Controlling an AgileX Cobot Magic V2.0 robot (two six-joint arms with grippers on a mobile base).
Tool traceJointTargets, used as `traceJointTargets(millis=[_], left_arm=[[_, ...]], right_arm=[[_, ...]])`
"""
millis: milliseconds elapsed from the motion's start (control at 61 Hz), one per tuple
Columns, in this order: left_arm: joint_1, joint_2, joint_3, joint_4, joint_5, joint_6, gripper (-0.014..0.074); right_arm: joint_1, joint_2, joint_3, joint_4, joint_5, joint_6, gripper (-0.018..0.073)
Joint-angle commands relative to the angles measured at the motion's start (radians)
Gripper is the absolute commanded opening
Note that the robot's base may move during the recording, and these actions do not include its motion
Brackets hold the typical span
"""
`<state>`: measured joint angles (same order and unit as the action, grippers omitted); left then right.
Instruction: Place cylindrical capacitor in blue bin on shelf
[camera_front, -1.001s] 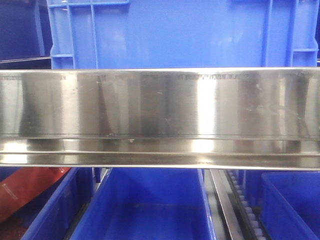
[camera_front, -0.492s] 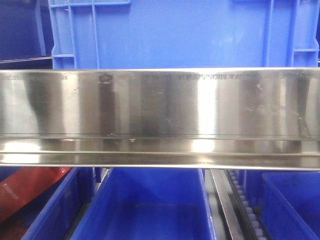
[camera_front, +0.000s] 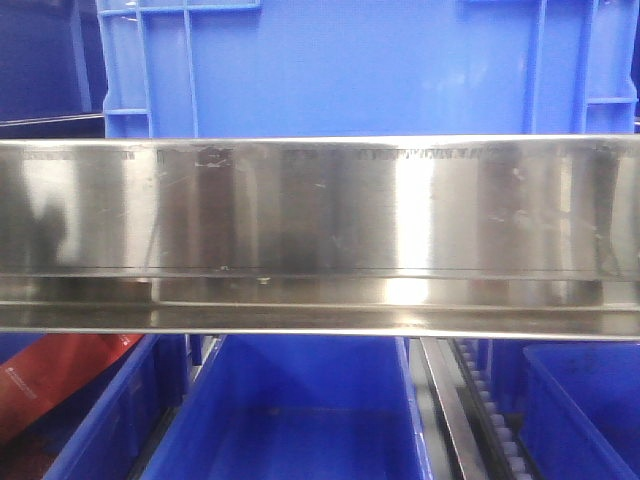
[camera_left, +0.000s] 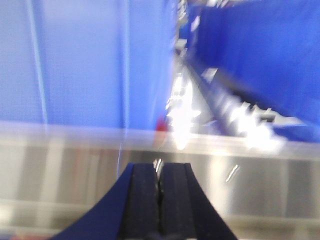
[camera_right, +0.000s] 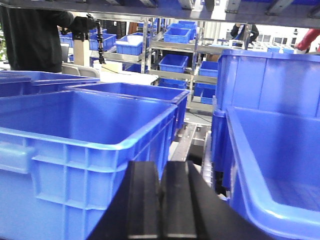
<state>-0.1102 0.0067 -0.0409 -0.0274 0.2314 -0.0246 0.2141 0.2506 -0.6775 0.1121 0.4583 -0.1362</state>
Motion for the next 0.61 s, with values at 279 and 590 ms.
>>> traceJointTargets(millis=[279,590], left_arm=[[0.004,-0.007,0.041,-0.011,-0.242,0.007,-0.0111],[0.004,-0.007,0.041,-0.011,-0.271,0.007,-0.0111]], right_arm=[[-0.004,-0.005,0.005,-0.010,-0.019,0.002,-0.0156],[-0.004,-0.005,0.005,-0.010,-0.019,0.002,-0.0156]])
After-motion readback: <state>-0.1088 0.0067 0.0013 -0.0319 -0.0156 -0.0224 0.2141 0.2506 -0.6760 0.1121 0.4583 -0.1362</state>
